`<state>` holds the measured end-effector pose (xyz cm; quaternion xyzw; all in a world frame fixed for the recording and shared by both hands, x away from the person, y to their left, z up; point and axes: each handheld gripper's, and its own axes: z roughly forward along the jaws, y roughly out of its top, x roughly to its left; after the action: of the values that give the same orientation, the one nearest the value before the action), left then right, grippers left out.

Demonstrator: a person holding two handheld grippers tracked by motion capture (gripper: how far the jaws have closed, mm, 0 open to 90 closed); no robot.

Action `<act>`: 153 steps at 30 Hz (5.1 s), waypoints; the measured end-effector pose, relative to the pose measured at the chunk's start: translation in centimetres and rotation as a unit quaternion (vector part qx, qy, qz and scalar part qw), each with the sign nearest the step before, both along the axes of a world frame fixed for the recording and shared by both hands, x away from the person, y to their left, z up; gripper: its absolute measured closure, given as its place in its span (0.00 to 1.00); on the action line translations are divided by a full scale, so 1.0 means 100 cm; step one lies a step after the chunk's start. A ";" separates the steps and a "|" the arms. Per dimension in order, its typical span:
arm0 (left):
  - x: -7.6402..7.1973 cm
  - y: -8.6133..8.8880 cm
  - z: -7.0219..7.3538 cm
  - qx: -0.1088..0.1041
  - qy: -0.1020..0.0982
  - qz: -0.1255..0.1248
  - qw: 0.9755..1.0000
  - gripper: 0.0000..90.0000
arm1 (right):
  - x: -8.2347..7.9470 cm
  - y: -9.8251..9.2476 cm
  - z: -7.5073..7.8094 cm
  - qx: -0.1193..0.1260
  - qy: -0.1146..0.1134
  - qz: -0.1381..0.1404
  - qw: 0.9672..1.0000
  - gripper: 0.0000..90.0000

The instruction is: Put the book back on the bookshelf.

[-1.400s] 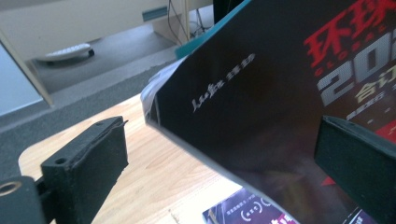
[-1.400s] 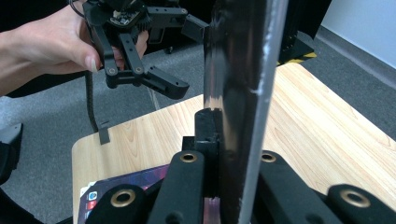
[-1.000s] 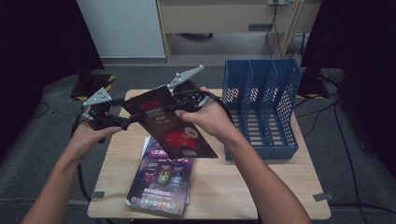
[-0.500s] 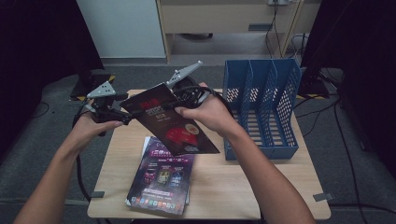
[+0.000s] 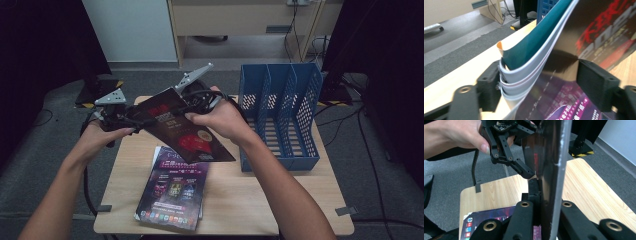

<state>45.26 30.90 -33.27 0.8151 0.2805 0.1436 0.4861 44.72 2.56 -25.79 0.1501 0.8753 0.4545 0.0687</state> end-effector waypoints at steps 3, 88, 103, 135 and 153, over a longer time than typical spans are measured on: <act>-0.001 -0.001 -0.001 0.003 -0.004 0.001 1.000 0.38 | 0.000 0.000 -0.001 -0.001 -0.001 -0.003 1.000 0.97; -0.015 -0.028 0.041 0.080 -0.036 -0.016 0.996 0.86 | 0.013 -0.014 -0.045 -0.022 0.007 -0.058 0.998 0.84; -0.017 -0.027 0.048 0.069 -0.048 -0.018 0.996 0.83 | 0.008 -0.014 -0.029 -0.041 -0.020 -0.055 0.997 0.97; -0.015 -0.016 0.008 0.033 -0.048 0.075 0.995 0.03 | 0.010 -0.032 -0.020 -0.004 0.023 -0.053 0.998 0.97; -0.039 -0.008 -0.058 0.048 -0.044 0.103 0.993 0.03 | 0.016 -0.036 -0.010 0.005 0.023 -0.051 0.998 0.97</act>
<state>41.37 30.10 -39.10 0.7973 0.3343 0.2416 0.4407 46.36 -1.08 -26.84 0.2048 0.8657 0.4511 0.0708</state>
